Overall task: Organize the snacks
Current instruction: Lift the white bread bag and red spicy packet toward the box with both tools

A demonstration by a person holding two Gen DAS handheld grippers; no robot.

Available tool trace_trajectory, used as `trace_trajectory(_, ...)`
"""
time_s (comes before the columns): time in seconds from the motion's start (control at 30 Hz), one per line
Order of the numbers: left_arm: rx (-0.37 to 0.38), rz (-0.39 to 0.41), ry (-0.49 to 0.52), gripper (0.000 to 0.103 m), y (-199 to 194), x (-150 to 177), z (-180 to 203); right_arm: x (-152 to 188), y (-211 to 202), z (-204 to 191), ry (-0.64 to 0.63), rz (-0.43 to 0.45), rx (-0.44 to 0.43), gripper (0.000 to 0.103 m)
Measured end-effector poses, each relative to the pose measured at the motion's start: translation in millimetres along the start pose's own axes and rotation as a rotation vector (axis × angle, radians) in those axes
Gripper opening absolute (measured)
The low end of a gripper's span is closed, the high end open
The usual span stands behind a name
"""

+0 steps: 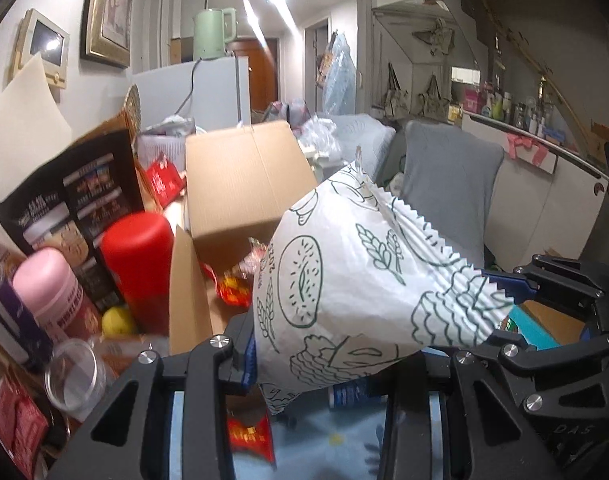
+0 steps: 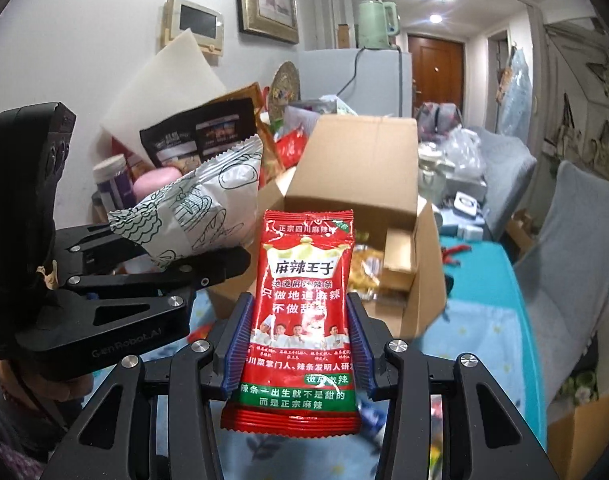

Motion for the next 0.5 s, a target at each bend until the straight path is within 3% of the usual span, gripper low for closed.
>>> trace_trajectory(0.5,-0.055,0.061,-0.053,0.036,54,-70,-21,-69,34,47,-0.017,0.049,0.024,0.045)
Point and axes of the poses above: each gripper's, at about its wrist camera, not at the fingertips, and y roughly the way its jaws point, z to its right, x to its underside, the point moved 2 cm from there along y, roughly the way its jaws point, and after that the axes turned 10 degrees about -x, right-handed, at the moved point
